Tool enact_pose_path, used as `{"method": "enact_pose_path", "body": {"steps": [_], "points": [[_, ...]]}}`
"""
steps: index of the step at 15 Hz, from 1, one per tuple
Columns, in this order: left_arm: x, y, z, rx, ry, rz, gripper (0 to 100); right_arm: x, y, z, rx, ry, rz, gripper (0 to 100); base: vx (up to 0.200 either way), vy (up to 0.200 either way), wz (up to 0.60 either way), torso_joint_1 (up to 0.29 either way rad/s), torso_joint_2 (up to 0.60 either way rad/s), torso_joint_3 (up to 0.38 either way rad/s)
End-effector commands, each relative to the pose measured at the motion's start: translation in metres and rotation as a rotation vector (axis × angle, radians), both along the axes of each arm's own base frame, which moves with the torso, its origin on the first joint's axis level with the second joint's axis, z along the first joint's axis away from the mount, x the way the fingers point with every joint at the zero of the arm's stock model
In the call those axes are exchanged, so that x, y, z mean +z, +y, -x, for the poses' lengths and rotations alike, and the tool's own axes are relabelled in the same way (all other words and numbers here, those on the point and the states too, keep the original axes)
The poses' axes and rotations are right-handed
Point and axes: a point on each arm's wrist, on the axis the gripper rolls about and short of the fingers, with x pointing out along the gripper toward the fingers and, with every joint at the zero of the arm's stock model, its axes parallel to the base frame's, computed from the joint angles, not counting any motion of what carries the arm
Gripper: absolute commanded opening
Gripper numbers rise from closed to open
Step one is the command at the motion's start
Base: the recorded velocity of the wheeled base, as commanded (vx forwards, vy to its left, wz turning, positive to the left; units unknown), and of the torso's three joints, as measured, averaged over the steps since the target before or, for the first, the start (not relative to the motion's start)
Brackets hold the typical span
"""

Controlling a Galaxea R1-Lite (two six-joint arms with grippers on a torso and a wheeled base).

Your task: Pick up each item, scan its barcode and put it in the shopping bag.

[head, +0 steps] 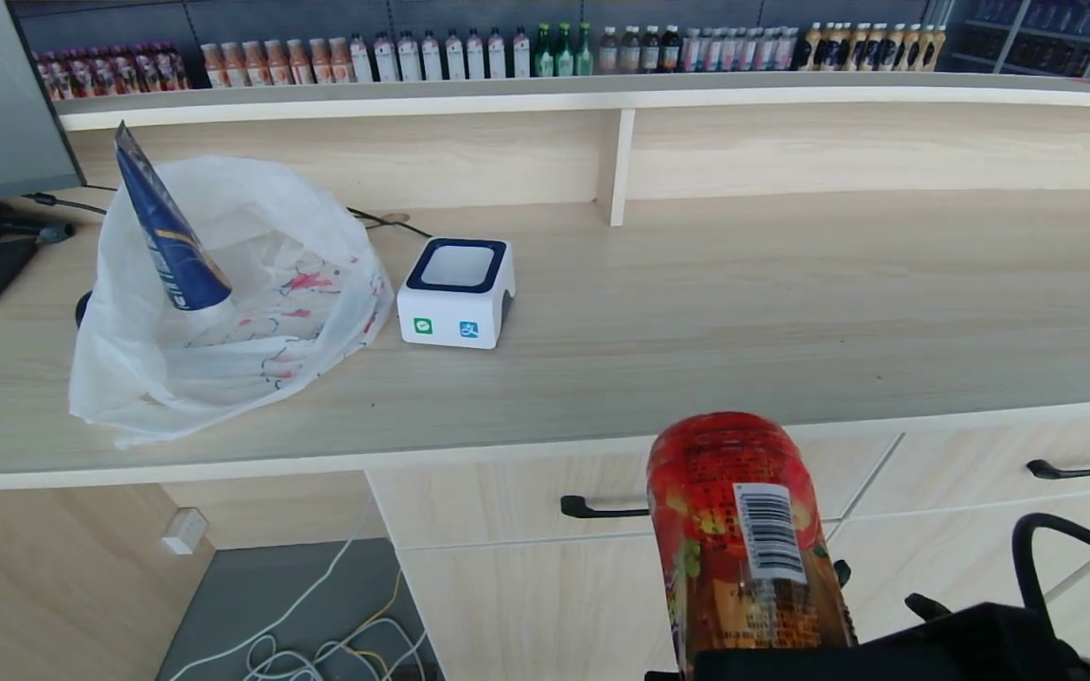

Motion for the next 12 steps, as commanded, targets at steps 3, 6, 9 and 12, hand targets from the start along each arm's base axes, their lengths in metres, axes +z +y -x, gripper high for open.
{"method": "enact_pose_path", "body": {"steps": [3,6,9,12], "points": [[0.0,0.0,0.0,0.0,0.0,0.001,0,0.01,-0.003,-0.013,-0.013,-0.023,-0.029,0,0.0,0.0,0.0,0.0,0.0,0.0],[0.0,0.0,0.0,0.0,0.0,0.001,0,0.022,-0.004,-0.021,-0.01,-0.016,-0.069,0,0.0,0.0,0.0,0.0,0.0,0.0],[0.0,0.0,0.0,0.0,0.0,0.001,0,0.02,-0.007,-0.024,-0.012,-0.014,-0.061,0,0.0,0.0,0.0,0.0,0.0,0.0],[0.0,0.0,0.0,0.0,0.0,0.001,0,0.02,-0.006,-0.024,-0.009,-0.013,-0.059,0,0.0,0.0,0.0,0.0,0.0,0.0]]}}
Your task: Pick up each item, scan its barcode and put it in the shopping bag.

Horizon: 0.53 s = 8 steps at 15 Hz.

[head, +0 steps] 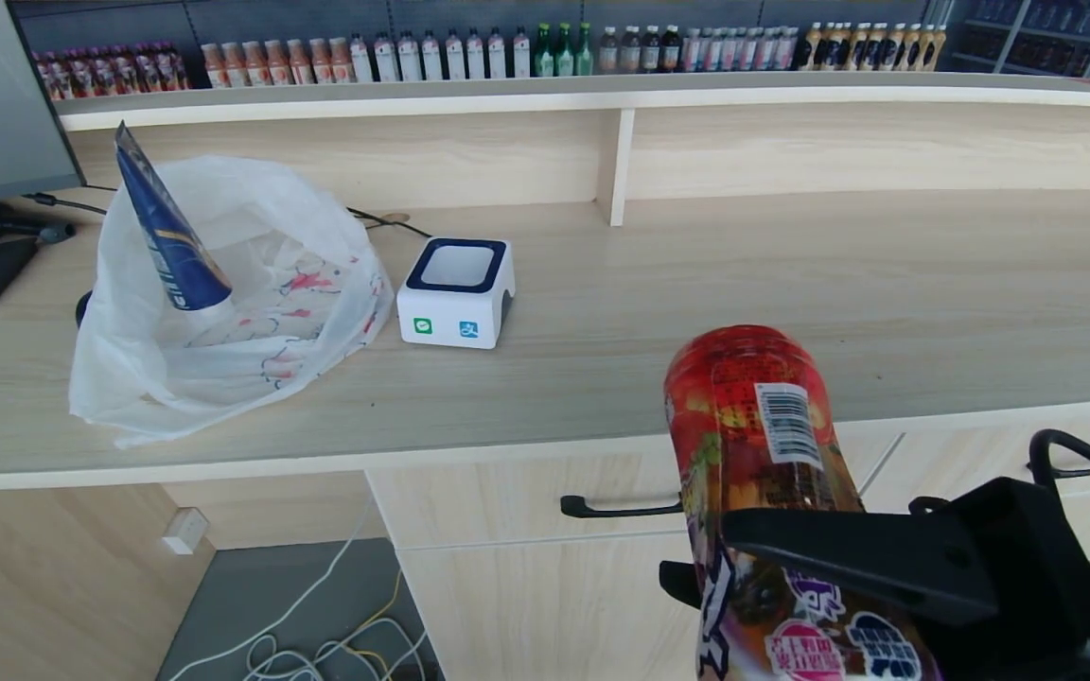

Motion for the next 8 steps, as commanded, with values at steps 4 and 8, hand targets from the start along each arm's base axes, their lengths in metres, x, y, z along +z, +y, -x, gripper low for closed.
{"method": "enact_pose_path", "body": {"steps": [4,8], "points": [[0.0,0.0,0.0,0.0,0.0,0.0,0,-0.0003,0.0011,-0.0009,0.009,0.007,0.002,0,0.0,0.0,0.0,0.0,0.0,0.0],[0.0,0.0,0.0,0.0,0.0,0.0,0,-0.0008,0.0028,-0.0012,0.022,0.043,0.0,0,0.0,0.0,0.0,0.0,0.0,0.0]]}}
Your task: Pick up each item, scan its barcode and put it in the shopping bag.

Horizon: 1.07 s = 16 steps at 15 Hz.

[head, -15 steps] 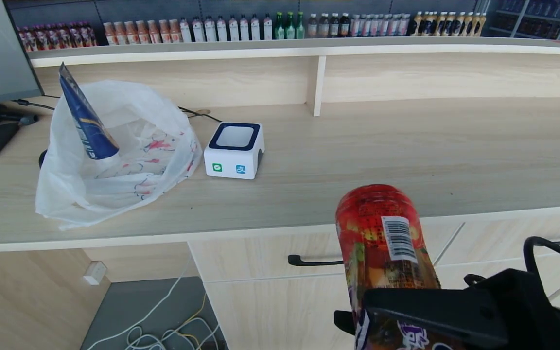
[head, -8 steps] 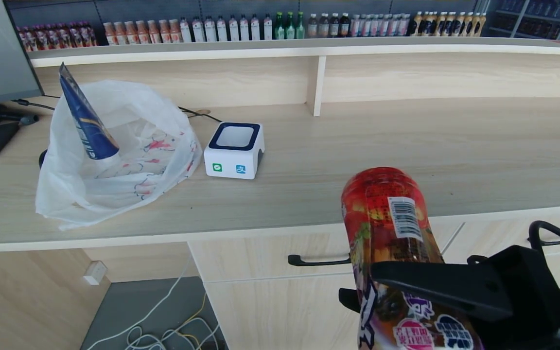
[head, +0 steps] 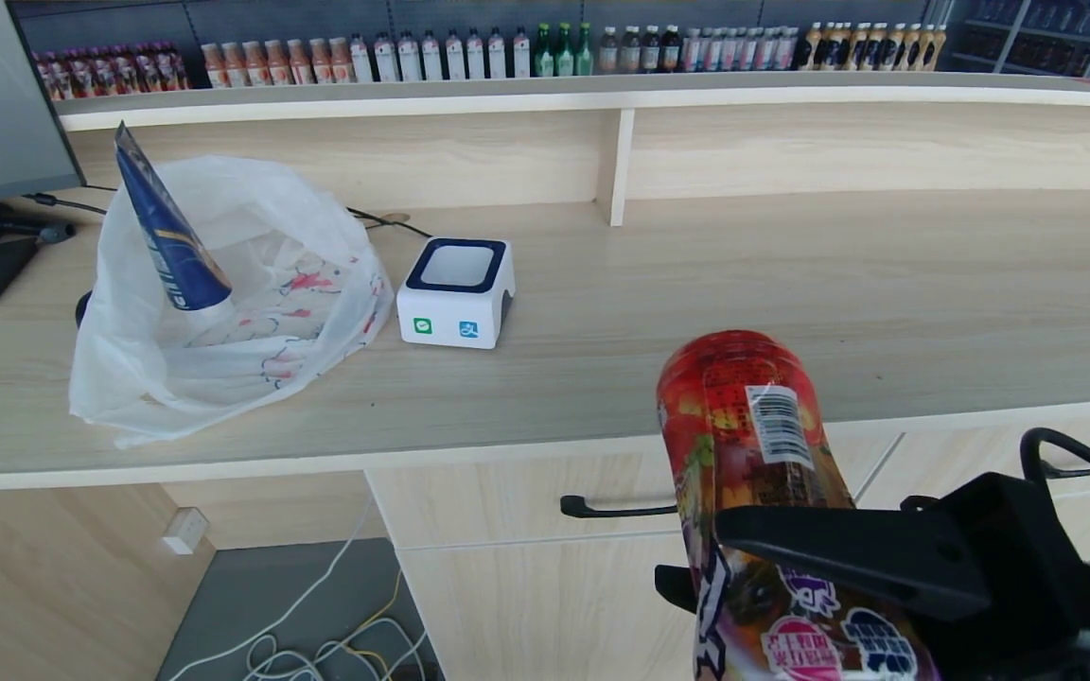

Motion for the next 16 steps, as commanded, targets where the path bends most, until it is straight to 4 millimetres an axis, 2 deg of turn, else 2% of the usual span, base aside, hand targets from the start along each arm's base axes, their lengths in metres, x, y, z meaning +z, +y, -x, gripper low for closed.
{"method": "enact_pose_path", "body": {"steps": [1,5,8,12,16], "points": [[0.0,0.0,0.0,0.0,0.0,0.0,0,-0.002,0.001,0.0,0.003,0.008,0.006,0,0.0,0.0,0.0,0.0,0.0,0.0],[0.0,0.0,0.0,0.0,0.0,0.0,0,-0.001,0.001,-0.001,0.008,0.05,-0.002,0,0.0,0.0,0.0,0.0,0.0,0.0],[0.0,0.0,0.0,0.0,0.0,0.0,0,0.005,-0.006,-0.001,0.04,0.231,-0.059,0,0.0,0.0,0.0,0.0,0.0,0.0],[0.0,0.0,0.0,0.0,0.0,0.0,0,0.011,-0.014,-0.017,0.01,0.386,-0.12,0,0.0,0.0,0.0,0.0,0.0,0.0],[0.0,0.0,0.0,0.0,0.0,0.0,0,0.013,-0.031,-0.036,-0.041,0.623,-0.219,0,0.0,0.0,0.0,0.0,0.0,0.0]]}}
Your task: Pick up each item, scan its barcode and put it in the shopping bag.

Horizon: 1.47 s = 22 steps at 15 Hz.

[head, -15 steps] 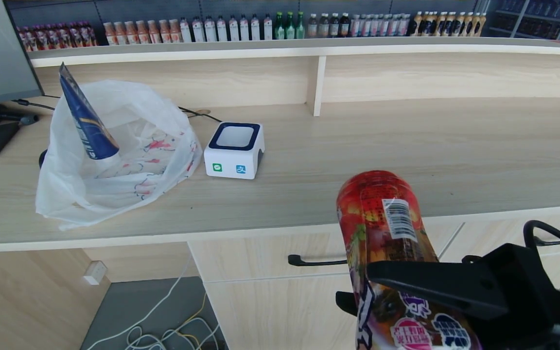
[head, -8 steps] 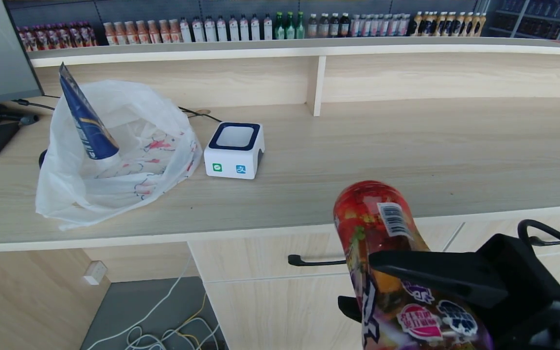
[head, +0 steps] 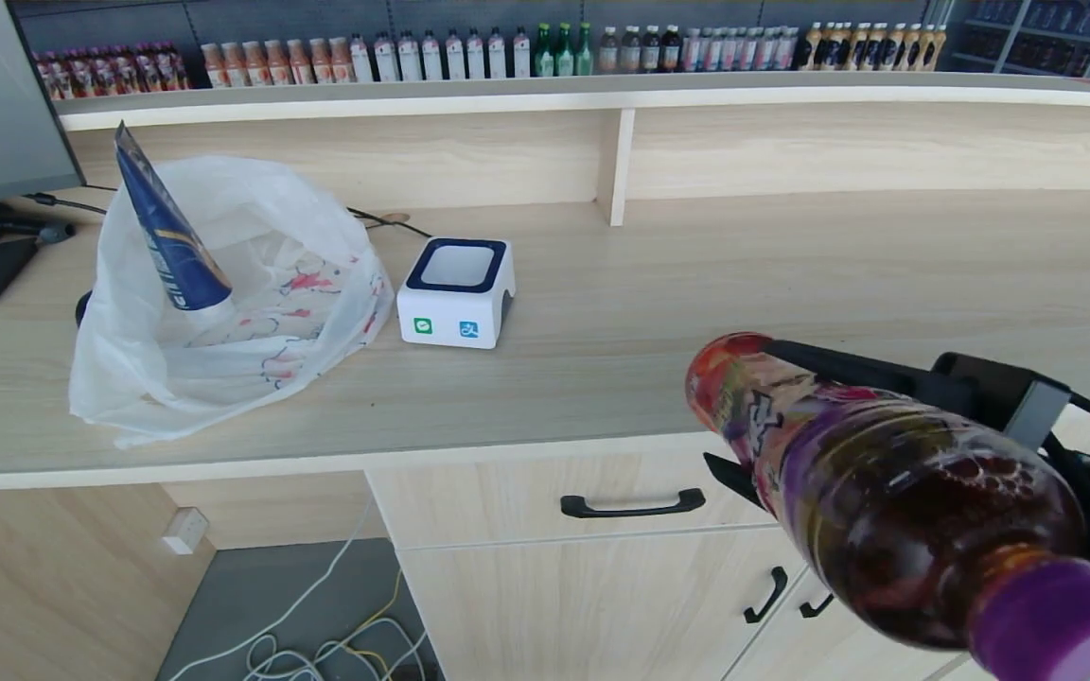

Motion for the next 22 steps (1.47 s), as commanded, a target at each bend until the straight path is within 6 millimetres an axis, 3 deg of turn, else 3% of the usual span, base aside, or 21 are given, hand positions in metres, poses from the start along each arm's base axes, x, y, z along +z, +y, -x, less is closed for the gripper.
{"method": "enact_pose_path", "body": {"steps": [1,3,6,13,17,20,22], "points": [[0.0,0.0,0.0,0.0,0.0,-0.001,0,0.004,-0.012,-0.011,-0.074,0.085,-0.057,0,0.0,0.0,0.0,0.0,0.0,0.0],[0.0,0.0,0.0,0.0,0.0,-0.001,0,0.004,-0.018,-0.019,-0.11,0.135,-0.075,0,0.0,0.0,0.0,0.0,0.0,0.0],[0.0,0.0,0.0,0.0,0.0,-0.001,0,0.003,-0.008,-0.031,-0.155,0.348,-0.204,0,0.0,0.0,0.0,0.0,0.0,0.0],[0.0,0.0,0.0,0.0,0.0,0.0,0,0.041,-0.002,-0.056,-0.214,0.741,-0.641,0,0.0,0.0,0.0,0.0,0.0,0.0],[0.0,0.0,0.0,0.0,0.0,0.0,0,0.056,-0.016,-0.081,-0.333,0.749,-0.718,0,0.0,0.0,0.0,0.0,0.0,0.0],[0.0,0.0,0.0,0.0,0.0,0.0,0,0.058,-0.012,-0.08,-0.309,0.82,-0.868,0,0.0,0.0,0.0,0.0,0.0,0.0],[0.0,0.0,0.0,0.0,0.0,-0.001,0,0.052,-0.016,-0.074,-0.318,0.822,-0.869,0,0.0,0.0,0.0,0.0,0.0,0.0]]}}
